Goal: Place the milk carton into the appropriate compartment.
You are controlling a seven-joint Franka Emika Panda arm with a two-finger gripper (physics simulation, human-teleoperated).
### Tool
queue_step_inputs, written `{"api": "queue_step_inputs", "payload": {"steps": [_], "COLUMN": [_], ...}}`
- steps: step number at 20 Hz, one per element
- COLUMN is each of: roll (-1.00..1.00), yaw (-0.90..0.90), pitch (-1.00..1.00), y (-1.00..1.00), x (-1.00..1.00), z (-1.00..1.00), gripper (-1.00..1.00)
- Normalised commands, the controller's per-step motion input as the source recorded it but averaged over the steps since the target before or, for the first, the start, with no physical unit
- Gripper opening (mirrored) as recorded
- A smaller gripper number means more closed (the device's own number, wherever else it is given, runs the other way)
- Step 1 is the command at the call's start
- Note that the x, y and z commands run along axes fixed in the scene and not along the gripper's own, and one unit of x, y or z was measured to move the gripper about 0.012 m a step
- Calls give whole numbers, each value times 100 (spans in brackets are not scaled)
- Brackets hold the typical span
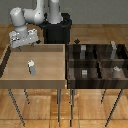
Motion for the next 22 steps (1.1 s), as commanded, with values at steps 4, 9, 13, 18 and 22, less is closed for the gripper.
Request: {"api": "queue_step_inputs", "payload": {"steps": [4,9,13,18,22], "roll": [0,0,0,0,0], "yaw": [0,0,0,0,0], "pitch": [0,0,0,0,0], "y": [0,20,25,0,0], "x": [75,40,25,-20,0], "z": [0,0,0,0,-25], "gripper": [100,100,100,100,100]}}
